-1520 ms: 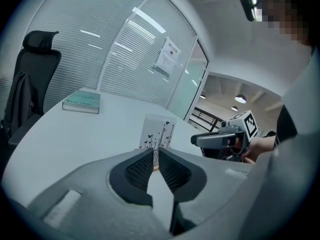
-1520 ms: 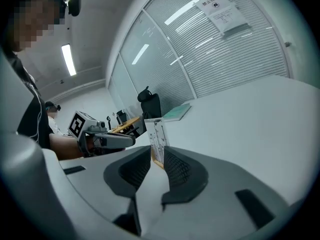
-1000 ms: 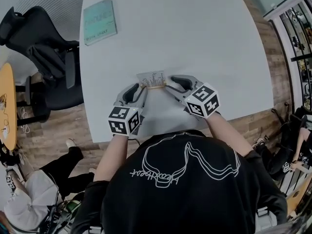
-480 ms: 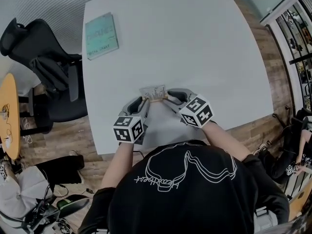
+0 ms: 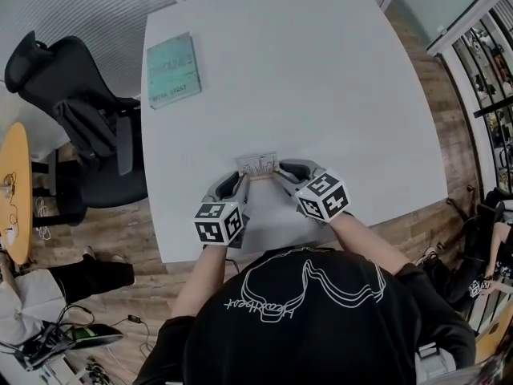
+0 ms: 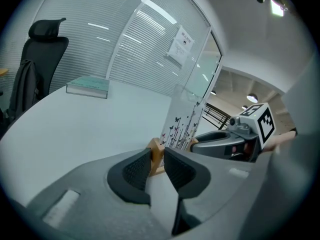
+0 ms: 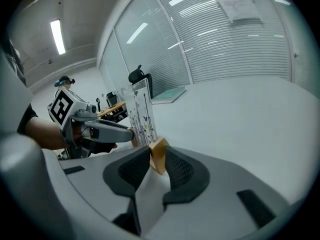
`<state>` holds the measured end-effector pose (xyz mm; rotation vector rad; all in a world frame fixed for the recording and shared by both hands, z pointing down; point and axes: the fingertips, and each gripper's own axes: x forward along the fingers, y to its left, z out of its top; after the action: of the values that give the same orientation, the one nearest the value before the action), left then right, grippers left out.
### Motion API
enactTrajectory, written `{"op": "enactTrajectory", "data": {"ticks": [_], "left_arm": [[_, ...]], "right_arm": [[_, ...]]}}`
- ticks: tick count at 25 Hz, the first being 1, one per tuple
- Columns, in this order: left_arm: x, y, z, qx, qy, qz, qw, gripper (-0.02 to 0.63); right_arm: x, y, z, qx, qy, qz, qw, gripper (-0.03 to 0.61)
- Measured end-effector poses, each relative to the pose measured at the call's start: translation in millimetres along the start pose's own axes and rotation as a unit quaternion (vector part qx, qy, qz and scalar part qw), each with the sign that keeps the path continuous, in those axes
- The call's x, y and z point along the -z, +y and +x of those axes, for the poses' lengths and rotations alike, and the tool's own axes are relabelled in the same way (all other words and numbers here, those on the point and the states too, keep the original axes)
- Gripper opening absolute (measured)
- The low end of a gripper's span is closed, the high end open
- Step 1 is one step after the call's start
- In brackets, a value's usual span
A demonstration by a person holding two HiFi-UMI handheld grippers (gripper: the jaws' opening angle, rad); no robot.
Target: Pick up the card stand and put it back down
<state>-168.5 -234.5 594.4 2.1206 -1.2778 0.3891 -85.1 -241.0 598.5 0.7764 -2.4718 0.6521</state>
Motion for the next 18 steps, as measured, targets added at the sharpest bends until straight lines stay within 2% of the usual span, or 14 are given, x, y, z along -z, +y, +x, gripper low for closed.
{"op": "enactTrajectory", "data": {"ticks": [3, 9, 18], "left_arm": [[-0.8, 0.7, -0.2, -0.006, -0.002, -0.005, 1.0000, 0.087], [-5.0, -1.7, -5.1, -0.007, -0.002, -0.009, 0.9999, 0.087], [-30.9, -23.2, -31.5, 0.007, -0.015, -0.011, 0.9998, 0.087]], "right_arm": [[-0.9, -0.1, 0.6, 0.006, 0.006, -0.014, 1.000, 0.095], [-5.5, 2.6, -3.1, -0.002, -0.003, -0.012, 1.000, 0.094], [-30.4, 18.7, -33.2, -0.022, -0.032, -0.024, 0.999, 0.094]]}}
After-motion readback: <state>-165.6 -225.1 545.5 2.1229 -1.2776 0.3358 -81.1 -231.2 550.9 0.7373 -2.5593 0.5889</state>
